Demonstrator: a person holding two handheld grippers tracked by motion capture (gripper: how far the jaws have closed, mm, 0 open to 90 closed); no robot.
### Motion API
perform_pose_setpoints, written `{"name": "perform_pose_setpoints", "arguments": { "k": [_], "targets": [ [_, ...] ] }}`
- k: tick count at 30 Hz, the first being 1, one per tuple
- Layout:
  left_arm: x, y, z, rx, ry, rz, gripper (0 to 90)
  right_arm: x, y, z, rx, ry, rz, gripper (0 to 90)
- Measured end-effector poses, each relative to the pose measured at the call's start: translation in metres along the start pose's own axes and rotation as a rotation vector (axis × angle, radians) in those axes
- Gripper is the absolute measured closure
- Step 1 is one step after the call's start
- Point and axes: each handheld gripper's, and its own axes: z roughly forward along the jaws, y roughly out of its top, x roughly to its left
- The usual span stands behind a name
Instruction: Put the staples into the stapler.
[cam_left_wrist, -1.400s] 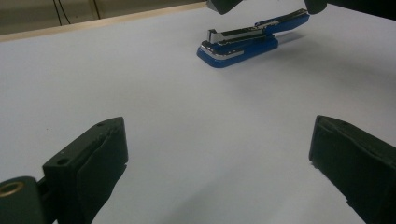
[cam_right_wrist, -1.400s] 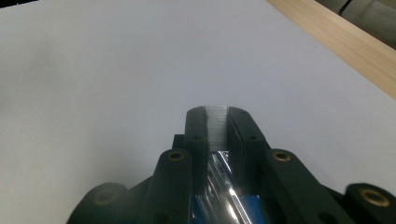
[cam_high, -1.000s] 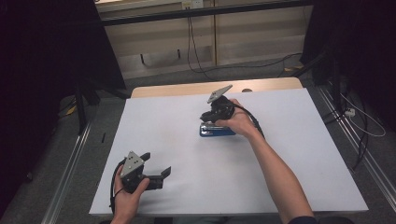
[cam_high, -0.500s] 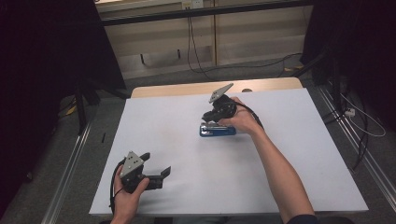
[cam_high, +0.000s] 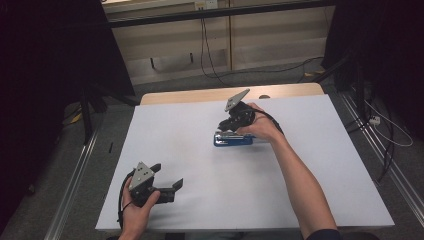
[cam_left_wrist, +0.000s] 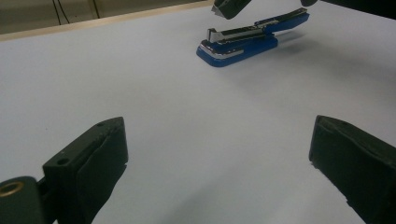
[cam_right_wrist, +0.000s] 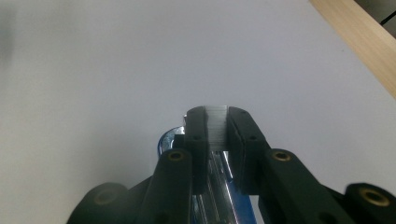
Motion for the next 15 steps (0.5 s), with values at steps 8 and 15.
{"name": "perform_pose_setpoints", "arguments": {
  "k": [8,15],
  "targets": [
    [0.0002,-0.0001,0.0002,0.003,-0.005,0.0,4.8,0.0003,-0.001,0.0044,0.015,0.044,-0.022,79.1],
    [0.0002,-0.0002,0.0001,0.003,-0.004,-0.002,4.8,0.0,-0.0027,0.0058,0.037,0.065,-0.047,79.1]
  ]
}}
